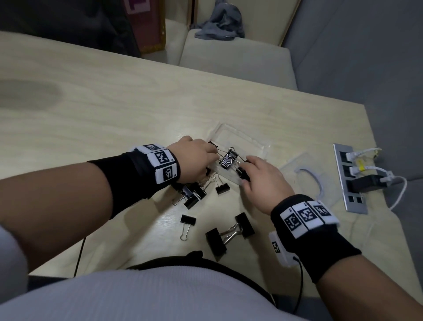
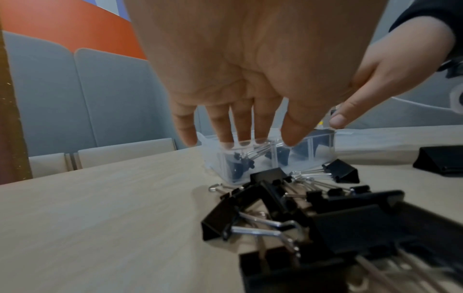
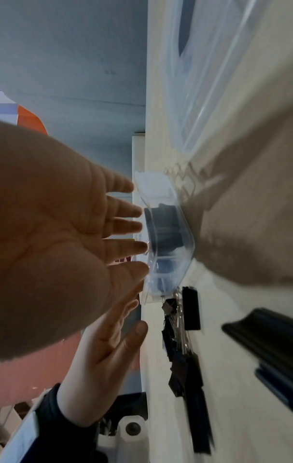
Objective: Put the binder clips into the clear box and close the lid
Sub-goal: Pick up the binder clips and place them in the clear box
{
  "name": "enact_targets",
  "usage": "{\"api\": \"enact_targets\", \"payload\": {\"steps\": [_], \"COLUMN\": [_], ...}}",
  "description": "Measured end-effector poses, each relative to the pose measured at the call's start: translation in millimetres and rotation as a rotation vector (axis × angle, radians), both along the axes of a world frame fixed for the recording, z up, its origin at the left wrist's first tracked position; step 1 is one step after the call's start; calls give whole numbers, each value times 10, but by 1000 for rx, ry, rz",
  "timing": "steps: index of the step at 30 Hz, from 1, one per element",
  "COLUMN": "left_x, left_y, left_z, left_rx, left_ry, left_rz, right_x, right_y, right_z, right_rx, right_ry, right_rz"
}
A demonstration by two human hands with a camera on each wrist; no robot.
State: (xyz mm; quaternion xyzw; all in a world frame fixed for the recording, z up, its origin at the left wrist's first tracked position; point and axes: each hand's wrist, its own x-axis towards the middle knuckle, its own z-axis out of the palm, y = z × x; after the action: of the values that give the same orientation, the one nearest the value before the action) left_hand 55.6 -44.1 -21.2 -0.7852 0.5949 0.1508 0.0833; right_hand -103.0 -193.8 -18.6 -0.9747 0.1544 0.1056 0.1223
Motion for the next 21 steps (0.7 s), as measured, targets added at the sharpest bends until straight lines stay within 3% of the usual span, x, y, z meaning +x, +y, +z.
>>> {"api": "enact_targets", "payload": {"steps": [3, 5, 9, 12, 16, 19, 21], "left_x": [-94, -176, -359, -579, -861, -977, -973], "left_y": [133, 244, 428, 509, 457, 374, 338], "left_z": [55, 54, 27, -16, -127, -182, -220], "left_rx": [-96, -168, -216, -217, -152, 18, 5], "left_ry": [16, 26, 72, 131, 133, 113, 85], "left_rz": [-20, -116, -307, -488, -659, -693, -665], "right_x": [-120, -234, -507, -630, -623, -571, -533], "right_y": [83, 157, 278, 272, 267, 264, 255], "right_z": [20, 32, -26, -145, -226, -235, -230], "right_rx": [47, 101, 90, 99, 164, 165, 164], "right_ry": [-143, -143, 179, 298, 234, 205, 206], "right_rz": [8, 95, 264, 196, 69, -7, -52]}}
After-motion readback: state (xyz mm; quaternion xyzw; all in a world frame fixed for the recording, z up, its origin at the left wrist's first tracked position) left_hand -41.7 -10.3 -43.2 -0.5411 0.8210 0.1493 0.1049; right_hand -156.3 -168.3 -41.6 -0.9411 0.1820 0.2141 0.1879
